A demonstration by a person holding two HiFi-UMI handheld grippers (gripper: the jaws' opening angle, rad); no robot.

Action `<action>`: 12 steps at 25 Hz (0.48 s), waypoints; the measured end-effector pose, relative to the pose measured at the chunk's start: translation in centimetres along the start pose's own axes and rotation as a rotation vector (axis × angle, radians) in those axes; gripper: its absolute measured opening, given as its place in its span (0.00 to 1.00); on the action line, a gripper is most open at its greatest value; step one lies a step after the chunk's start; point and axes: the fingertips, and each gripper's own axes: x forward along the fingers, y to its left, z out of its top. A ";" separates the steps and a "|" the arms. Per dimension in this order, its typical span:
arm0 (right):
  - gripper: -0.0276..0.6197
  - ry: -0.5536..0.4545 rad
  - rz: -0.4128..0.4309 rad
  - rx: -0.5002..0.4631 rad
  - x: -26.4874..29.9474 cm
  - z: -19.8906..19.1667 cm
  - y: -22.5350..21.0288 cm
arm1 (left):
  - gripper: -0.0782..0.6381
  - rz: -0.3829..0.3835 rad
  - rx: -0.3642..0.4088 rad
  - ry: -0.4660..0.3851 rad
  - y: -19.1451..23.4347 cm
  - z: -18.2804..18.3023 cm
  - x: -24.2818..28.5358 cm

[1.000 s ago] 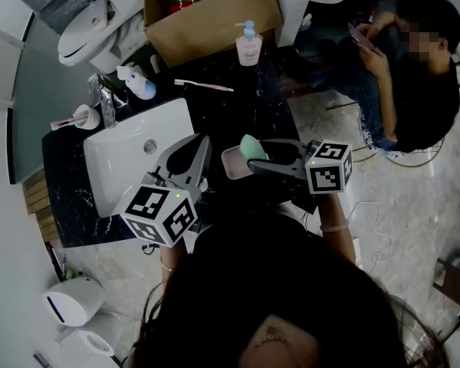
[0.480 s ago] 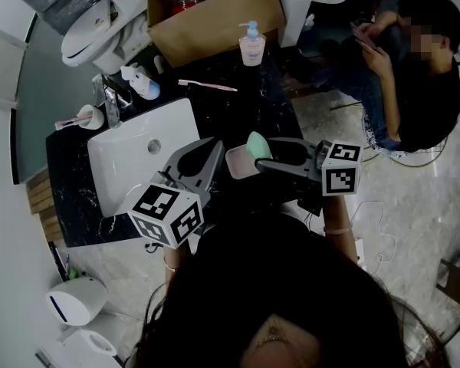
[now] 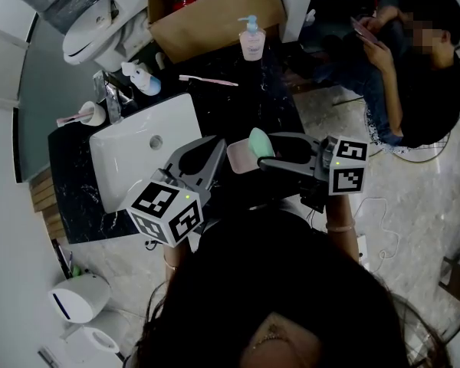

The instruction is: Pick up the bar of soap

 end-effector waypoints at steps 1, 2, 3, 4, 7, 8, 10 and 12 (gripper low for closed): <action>0.43 -0.006 0.010 -0.001 0.0 0.1 0.2 | 0.10 -0.003 -0.001 -0.001 -0.1 0.0 0.0; 0.43 -0.013 0.020 -0.003 -0.1 0.3 0.4 | 0.10 -0.005 -0.001 -0.002 -0.2 0.0 -0.1; 0.43 -0.020 0.030 -0.005 -0.1 0.5 0.6 | 0.10 -0.005 0.000 -0.003 -0.2 0.1 -0.1; 0.43 -0.028 0.040 -0.007 -0.2 0.7 0.8 | 0.10 -0.005 0.001 -0.004 -0.2 0.1 -0.1; 0.43 -0.046 0.062 -0.017 -0.4 1.1 1.3 | 0.10 -0.008 0.004 -0.002 -0.4 0.0 -0.1; 0.43 -0.052 0.068 -0.018 -0.5 1.2 1.5 | 0.10 -0.009 0.004 -0.002 -0.4 -0.1 -0.2; 0.43 -0.063 0.081 -0.020 -0.6 1.4 1.8 | 0.10 -0.011 0.006 0.000 -0.4 -0.2 -0.2; 0.43 -0.075 0.096 -0.024 -0.8 1.6 2.1 | 0.10 -0.015 0.007 0.001 -0.5 -0.2 -0.2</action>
